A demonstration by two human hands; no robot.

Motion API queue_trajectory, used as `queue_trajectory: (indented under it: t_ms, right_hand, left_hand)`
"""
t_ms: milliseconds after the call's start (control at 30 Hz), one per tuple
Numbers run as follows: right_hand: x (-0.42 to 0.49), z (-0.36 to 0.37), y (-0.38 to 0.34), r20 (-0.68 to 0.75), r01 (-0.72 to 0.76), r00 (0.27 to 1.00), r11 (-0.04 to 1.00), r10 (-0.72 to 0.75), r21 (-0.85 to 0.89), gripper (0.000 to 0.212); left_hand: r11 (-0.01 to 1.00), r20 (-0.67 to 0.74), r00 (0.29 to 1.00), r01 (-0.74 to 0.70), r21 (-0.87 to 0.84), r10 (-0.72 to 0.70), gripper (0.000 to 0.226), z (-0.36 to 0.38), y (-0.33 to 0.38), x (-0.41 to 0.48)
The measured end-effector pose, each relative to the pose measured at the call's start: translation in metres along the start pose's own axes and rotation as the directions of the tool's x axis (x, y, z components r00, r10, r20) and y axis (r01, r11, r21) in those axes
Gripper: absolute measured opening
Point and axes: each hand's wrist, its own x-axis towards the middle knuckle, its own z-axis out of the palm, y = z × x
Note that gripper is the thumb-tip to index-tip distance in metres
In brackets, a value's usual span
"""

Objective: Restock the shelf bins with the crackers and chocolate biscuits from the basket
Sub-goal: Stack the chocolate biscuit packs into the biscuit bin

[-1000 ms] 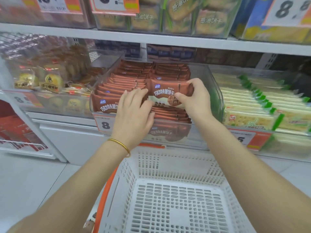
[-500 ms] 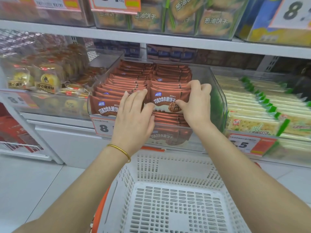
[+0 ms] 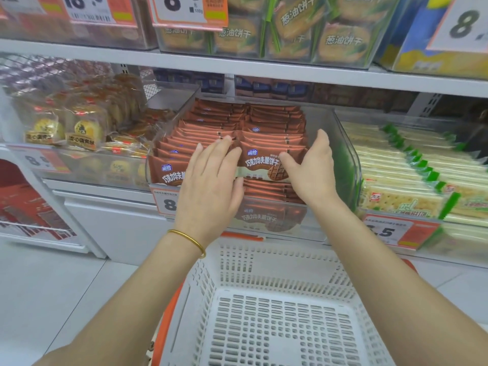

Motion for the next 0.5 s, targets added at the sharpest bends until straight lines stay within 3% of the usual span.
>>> queue_trajectory:
  t_ms: [100, 200, 233, 300, 400, 500]
  right_hand:
    - [0.009, 0.003, -0.006, 0.113, -0.269, 0.963, 0.896, 0.244, 0.353, 0.081]
    - [0.006, 0.008, -0.006, 0.201, -0.347, 0.935, 0.861, 0.291, 0.373, 0.04]
    - [0.005, 0.008, -0.005, 0.204, -0.336, 0.939, 0.868, 0.278, 0.365, 0.036]
    - [0.006, 0.005, -0.005, 0.227, -0.361, 0.93, 0.841, 0.291, 0.402, 0.039]
    - [0.027, 0.003, -0.01, 0.206, -0.414, 0.91, 0.755, 0.361, 0.509, 0.069]
    - [0.049, 0.009, -0.012, 0.244, -0.488, 0.872, 0.706, 0.424, 0.513, 0.081]
  left_hand:
    - [0.996, 0.126, 0.989, 0.066, 0.059, -0.073, 0.061, -0.009, -0.006, 0.021]
    - [0.984, 0.332, 0.929, 0.126, 0.124, -0.161, 0.073, -0.014, -0.011, 0.04]
    - [0.982, 0.357, 0.918, 0.14, 0.123, -0.175, 0.071, -0.014, -0.012, 0.046]
    - [0.987, 0.383, 0.912, 0.116, 0.107, -0.149, 0.06, -0.011, -0.011, 0.065]
    - [0.995, 0.44, 0.898, -0.028, 0.095, -0.017, 0.056, 0.01, 0.0, 0.106]
    - [0.993, 0.564, 0.825, -0.028, 0.112, -0.041, 0.059, 0.034, 0.006, 0.136]
